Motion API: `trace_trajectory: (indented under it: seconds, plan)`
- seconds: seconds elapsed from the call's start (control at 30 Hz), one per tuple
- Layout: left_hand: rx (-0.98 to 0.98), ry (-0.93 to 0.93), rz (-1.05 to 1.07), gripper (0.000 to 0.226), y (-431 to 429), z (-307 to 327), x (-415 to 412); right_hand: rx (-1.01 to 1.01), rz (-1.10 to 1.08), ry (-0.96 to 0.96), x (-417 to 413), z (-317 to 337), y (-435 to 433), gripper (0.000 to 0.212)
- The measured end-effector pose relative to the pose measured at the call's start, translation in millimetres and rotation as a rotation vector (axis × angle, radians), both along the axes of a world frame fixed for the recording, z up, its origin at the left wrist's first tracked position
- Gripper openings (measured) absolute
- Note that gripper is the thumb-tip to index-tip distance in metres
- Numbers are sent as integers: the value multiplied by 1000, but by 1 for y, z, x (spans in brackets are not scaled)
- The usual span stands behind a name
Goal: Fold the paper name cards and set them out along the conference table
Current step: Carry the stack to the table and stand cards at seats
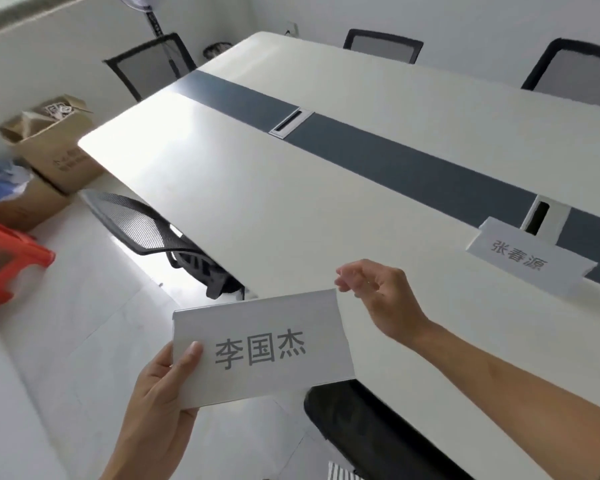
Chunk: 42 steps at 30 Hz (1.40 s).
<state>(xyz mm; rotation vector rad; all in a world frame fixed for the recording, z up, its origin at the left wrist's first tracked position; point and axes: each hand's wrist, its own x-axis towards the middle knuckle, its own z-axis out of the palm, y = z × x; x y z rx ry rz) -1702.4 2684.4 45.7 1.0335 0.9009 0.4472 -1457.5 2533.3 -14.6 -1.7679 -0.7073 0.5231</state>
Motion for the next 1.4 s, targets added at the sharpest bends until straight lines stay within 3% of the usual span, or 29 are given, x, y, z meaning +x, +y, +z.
trace_trajectory:
  seconds: [0.07, 0.13, 0.27, 0.37, 0.63, 0.93, 1.0, 1.1, 1.2, 1.4]
  plan:
    - [7, -20, 40, 24, 13, 3, -29, 56, 42, 108, -43, 9, 21, 58]
    - [20, -34, 70, 24, 29, 5, -63, 84, 100, 166, -84, 16, 43, 66]
    - [22, -35, 107, 26, 71, 4, -139, 98, 195, 240, -166, 23, 88, 62]
    - [18, -23, 129, 32, 106, 3, -197, 117, 249, 326, -222, 25, 124, 47]
    - [35, -49, 310, 34, 183, -1, -307, 10, 469, 477, -320, 27, 236, 51]
    - [369, 228, 479, 9, 320, -33, -326, 32, 466, 515, -333, 18, 392, 33]
    - [405, 298, 493, 15, 361, -39, -323, 22, 454, 521, -329, 12, 434, 31]
    - [303, 285, 488, 29, 420, -38, -319, 0, 437, 590, -322, 9, 491, 39]
    - [219, 206, 410, 27, 479, -25, -314, -4, 437, 620, -320, 16, 549, 55]
    - [174, 143, 300, 39, 588, -18, -294, 4, 344, 641, -307, 25, 642, 41]
